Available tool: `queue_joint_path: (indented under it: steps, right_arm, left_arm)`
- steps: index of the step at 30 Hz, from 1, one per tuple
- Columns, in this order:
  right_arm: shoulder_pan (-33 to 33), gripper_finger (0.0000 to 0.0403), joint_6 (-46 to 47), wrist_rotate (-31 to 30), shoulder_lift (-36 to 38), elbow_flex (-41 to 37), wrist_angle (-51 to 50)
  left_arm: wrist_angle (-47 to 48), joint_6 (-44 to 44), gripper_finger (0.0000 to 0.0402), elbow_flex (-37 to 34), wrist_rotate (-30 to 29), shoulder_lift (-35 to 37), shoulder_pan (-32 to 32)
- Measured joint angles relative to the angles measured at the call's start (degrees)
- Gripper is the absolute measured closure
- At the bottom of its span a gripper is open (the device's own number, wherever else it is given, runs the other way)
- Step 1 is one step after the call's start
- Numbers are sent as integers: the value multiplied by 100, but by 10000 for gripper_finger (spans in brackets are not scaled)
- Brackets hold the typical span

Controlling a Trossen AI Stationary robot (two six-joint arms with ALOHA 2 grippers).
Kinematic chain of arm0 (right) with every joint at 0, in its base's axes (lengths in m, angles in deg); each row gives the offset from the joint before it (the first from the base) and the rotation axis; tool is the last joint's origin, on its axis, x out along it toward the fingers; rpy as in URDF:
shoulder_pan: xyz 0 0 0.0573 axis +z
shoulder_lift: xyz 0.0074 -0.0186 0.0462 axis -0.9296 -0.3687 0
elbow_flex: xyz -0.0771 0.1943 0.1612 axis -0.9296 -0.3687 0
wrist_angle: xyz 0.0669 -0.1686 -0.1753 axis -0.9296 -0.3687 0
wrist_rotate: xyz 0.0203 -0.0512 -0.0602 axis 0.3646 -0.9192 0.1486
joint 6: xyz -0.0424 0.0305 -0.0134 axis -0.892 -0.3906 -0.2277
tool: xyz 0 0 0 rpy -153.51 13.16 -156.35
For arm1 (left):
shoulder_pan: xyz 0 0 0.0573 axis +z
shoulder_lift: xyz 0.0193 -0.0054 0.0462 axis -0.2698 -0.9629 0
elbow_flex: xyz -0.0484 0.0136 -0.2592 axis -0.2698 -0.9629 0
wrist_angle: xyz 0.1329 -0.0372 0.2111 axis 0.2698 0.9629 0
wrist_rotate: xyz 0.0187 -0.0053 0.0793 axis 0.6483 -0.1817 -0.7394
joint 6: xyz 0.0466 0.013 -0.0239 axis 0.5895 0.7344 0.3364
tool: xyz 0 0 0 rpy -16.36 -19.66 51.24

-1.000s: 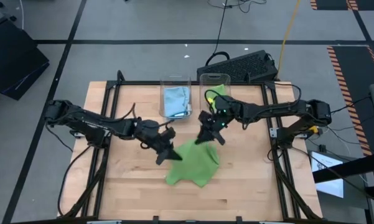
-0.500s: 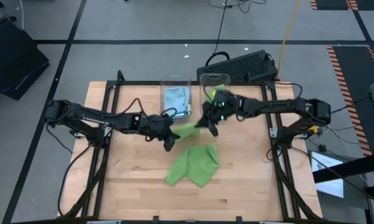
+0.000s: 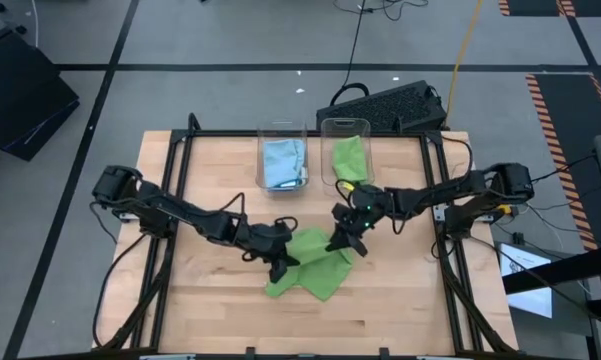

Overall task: Fold microfiber towels
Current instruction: Fold the left green microfiber towel

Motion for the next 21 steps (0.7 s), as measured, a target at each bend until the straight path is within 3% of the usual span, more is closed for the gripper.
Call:
queue_joint_path:
  steps: [4, 10, 21]
  right_arm:
    - [95, 400, 15, -90, -8, -153, 7]
    - [-68, 401, -106, -722, -14, -185, -93]
    - [-421, 401, -292, -826, -277, -192, -93]
  left_arm:
    - [-84, 74, 391, 1, 41, -106, 34]
    - [86, 452, 390, -7, 106, -279, 305]
    - [523, 851, 381, -5, 147, -336, 873]
